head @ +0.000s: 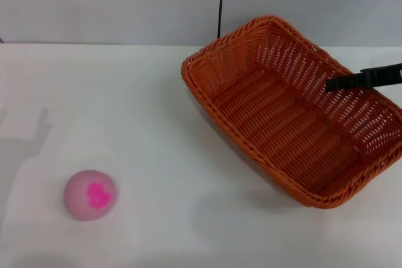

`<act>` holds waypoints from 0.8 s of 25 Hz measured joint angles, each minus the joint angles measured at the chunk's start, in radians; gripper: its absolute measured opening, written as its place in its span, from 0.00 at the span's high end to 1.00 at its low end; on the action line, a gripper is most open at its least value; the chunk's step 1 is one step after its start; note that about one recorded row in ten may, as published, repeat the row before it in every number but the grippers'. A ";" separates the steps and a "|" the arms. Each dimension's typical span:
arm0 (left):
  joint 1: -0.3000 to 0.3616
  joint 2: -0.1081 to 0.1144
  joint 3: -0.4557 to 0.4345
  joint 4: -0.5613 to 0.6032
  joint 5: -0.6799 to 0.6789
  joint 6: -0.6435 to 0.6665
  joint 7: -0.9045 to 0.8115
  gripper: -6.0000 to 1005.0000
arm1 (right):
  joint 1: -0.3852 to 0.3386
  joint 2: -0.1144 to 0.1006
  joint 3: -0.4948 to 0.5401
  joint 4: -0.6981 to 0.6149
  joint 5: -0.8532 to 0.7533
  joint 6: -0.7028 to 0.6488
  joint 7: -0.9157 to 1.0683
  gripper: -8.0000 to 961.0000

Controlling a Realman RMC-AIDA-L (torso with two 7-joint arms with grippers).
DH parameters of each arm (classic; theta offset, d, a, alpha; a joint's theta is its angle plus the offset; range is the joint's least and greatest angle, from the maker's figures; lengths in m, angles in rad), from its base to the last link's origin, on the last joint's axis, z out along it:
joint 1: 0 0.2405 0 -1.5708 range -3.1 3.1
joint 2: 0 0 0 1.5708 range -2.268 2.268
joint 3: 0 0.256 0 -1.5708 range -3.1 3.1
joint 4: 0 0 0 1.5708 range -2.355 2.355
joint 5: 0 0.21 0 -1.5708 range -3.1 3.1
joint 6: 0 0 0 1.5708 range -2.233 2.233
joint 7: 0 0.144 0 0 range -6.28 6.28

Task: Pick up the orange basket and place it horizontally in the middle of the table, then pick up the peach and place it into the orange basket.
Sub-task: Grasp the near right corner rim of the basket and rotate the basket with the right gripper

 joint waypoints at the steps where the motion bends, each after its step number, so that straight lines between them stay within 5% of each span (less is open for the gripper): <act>1: 0.000 0.001 -0.003 0.000 0.000 0.000 0.000 0.18 | -0.002 0.000 0.000 -0.002 0.000 0.000 0.000 0.15; 4: 0.001 0.001 -0.009 0.000 -0.001 0.000 0.000 0.18 | -0.002 -0.002 0.000 -0.002 -0.001 0.000 0.000 0.15; 6: 0.001 0.001 -0.010 0.000 -0.001 -0.001 0.000 0.18 | -0.002 -0.001 0.000 -0.001 -0.001 0.001 -0.003 0.32; 16: 0.004 0.001 -0.020 0.000 -0.001 -0.006 0.000 0.18 | -0.015 0.008 0.000 -0.014 0.062 -0.030 -0.084 0.81; 20: 0.012 0.001 -0.021 0.000 -0.001 -0.007 0.000 0.18 | -0.025 0.016 0.000 -0.054 0.076 -0.051 -0.124 0.83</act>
